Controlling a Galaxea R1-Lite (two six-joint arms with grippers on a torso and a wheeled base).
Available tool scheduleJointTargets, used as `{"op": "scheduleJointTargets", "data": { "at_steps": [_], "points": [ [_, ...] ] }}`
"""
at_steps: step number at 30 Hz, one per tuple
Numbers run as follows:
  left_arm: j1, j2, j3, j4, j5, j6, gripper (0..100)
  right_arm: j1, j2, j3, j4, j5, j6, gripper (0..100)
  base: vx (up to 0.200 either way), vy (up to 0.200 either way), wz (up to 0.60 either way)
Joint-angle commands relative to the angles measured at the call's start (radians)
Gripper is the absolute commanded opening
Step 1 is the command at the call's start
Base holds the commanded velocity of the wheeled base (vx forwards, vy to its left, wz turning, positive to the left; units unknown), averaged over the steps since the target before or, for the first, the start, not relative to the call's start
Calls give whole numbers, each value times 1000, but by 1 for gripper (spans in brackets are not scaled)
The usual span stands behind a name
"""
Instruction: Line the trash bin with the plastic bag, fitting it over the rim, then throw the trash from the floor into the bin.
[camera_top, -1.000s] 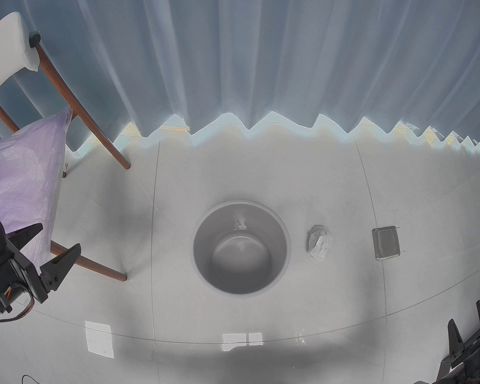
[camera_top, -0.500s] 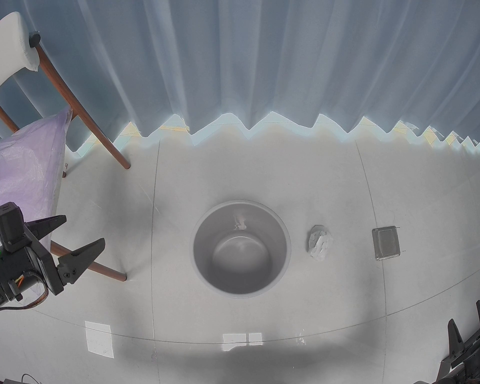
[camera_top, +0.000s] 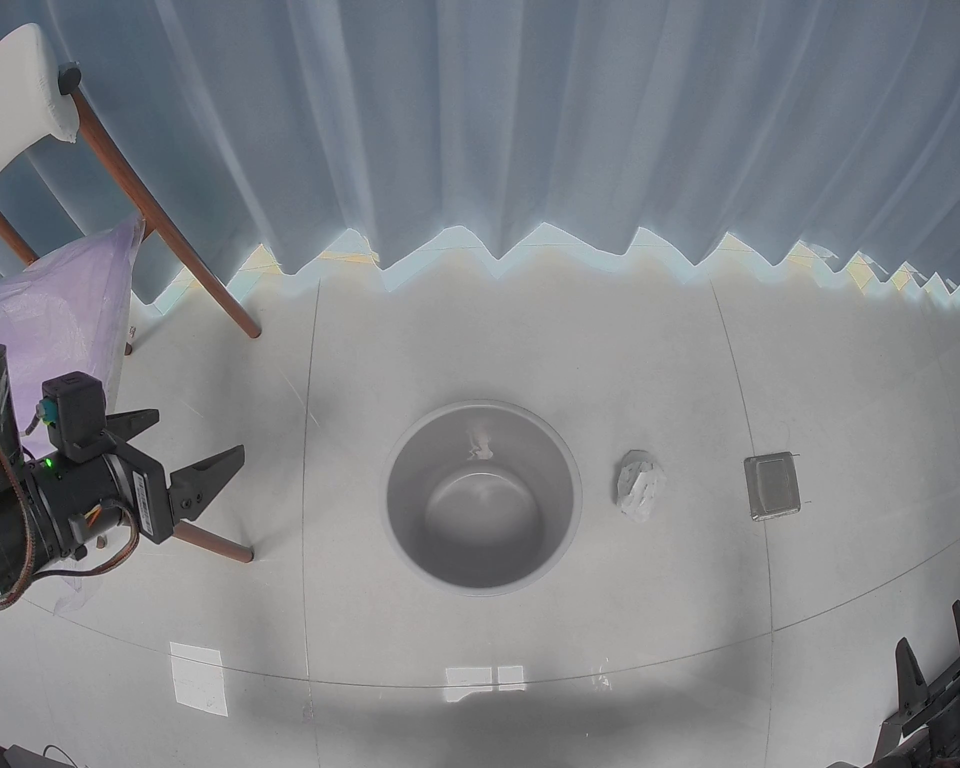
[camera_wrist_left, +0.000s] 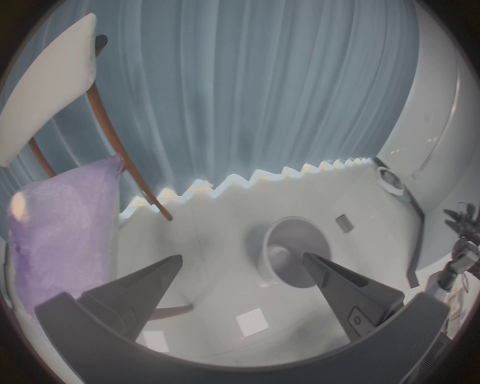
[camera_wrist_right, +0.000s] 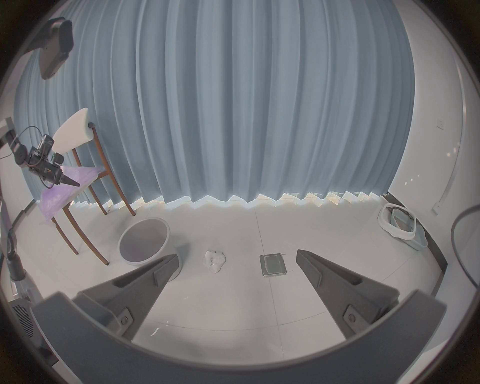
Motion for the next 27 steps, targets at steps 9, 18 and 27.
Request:
{"op": "scheduleJointTargets", "data": {
  "at_steps": [9, 18, 27],
  "points": [
    [5, 85, -94, -3, 312, 30, 100, 0, -16, 16, 0, 0, -1, 100, 0, 0, 0],
    [116, 62, -100, -75, 513, 272, 100, 0, -16, 16, 0, 0, 0, 100, 0, 0, 0],
    [177, 94, -85, -145, 511, 341, 100, 0, -16, 16, 0, 0, -1, 100, 0, 0, 0]
  ]
}}
